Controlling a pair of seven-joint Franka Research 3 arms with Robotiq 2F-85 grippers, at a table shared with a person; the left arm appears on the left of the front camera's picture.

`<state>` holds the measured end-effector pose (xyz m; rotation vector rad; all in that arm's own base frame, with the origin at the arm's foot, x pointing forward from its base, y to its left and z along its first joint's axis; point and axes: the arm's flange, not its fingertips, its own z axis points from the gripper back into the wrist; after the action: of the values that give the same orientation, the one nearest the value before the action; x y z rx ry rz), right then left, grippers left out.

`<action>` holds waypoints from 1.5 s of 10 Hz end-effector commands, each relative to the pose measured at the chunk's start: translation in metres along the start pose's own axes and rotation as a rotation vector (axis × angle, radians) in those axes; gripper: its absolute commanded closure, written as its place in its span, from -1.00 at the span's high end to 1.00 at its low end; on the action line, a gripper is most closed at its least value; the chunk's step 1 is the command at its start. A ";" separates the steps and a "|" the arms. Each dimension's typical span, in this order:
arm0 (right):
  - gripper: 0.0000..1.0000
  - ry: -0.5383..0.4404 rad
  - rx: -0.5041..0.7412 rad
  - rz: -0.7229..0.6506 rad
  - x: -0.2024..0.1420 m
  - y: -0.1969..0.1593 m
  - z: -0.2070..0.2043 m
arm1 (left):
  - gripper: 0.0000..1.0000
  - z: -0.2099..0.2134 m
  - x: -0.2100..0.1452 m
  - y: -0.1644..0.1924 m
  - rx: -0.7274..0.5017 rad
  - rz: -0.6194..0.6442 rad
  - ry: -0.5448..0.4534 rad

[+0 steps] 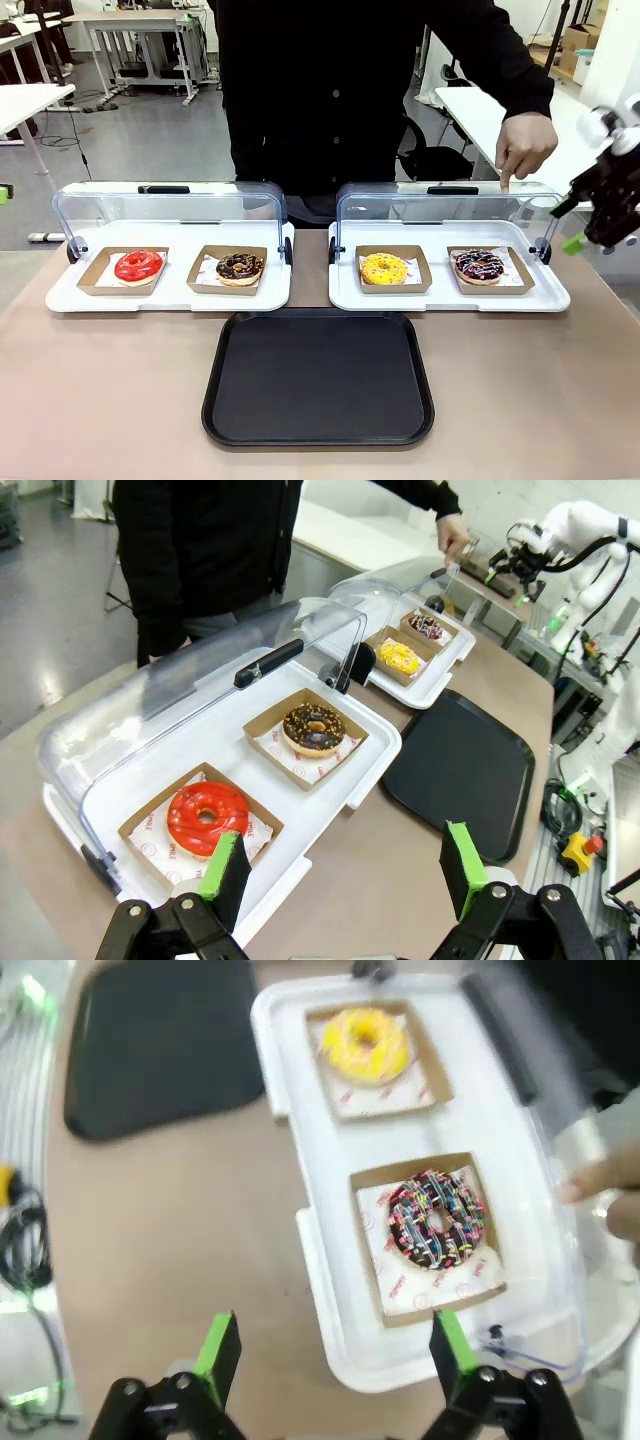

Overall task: Move the fourth donut from the left to the tray.
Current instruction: Pick up the Paper togo box containing the Donut indicated by the person and place it on the Handle tray.

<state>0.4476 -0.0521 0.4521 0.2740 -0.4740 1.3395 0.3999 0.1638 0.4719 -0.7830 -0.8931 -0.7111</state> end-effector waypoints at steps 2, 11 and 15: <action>1.00 0.172 -0.081 0.154 -0.002 0.018 -0.032 | 1.00 0.000 0.002 0.001 -0.008 -0.010 -0.029; 1.00 0.192 -0.077 0.209 0.004 0.004 -0.063 | 1.00 0.000 0.002 0.001 -0.008 -0.010 -0.029; 1.00 0.232 -0.087 0.256 -0.002 -0.007 -0.096 | 1.00 0.000 0.002 0.001 -0.008 -0.010 -0.029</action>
<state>0.4647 -0.0106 0.3743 0.0233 -0.3708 1.5271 0.3999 0.1640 0.4719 -0.7845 -0.8928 -0.7114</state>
